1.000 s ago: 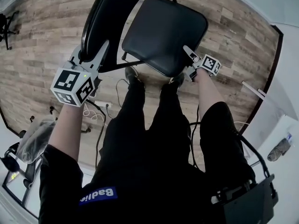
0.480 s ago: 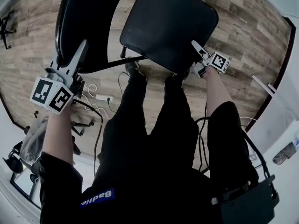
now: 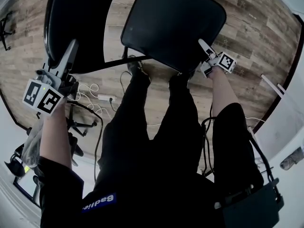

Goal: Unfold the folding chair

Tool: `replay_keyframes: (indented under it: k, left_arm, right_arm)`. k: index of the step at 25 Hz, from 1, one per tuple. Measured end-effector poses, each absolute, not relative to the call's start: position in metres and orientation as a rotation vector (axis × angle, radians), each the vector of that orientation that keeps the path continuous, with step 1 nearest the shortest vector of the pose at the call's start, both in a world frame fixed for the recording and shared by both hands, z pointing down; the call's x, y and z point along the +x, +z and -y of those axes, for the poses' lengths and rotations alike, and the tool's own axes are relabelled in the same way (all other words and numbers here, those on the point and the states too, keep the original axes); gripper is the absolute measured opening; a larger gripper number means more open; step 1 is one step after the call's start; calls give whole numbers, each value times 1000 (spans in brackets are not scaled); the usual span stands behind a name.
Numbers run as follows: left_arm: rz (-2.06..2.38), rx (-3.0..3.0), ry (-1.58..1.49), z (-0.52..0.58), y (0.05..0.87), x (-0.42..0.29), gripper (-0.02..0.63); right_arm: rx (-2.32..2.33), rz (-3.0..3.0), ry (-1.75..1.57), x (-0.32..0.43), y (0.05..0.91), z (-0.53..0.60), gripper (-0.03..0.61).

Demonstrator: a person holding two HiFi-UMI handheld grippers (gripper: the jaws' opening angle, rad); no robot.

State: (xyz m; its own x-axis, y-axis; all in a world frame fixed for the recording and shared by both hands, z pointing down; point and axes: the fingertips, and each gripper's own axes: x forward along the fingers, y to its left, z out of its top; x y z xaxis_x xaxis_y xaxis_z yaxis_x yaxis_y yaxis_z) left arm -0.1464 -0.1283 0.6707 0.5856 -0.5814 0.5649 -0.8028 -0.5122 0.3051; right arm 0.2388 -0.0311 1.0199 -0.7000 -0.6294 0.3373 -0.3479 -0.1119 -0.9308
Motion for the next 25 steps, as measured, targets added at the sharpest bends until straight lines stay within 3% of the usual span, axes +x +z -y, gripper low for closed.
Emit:
replay_keyframes:
  k: [12,14,17,25]
  left_arm:
    - [1072,2269,492,131,685,-154,83]
    - [1102,2234,517,131,687,-158,116]
    - [1164,2209,590,134,686,-165,175]
    - [1288,2108,754,138,657,-178,195]
  right_arm:
    - [-1110,-1908,-1876,245,1036,27,281]
    - [-1249,-1839,-1898,250,1039,21,356]
    - [-1480,-1727,-1952,261,1036,3,387]
    - [-1694,-1805,-2062,264,930,-50,387]
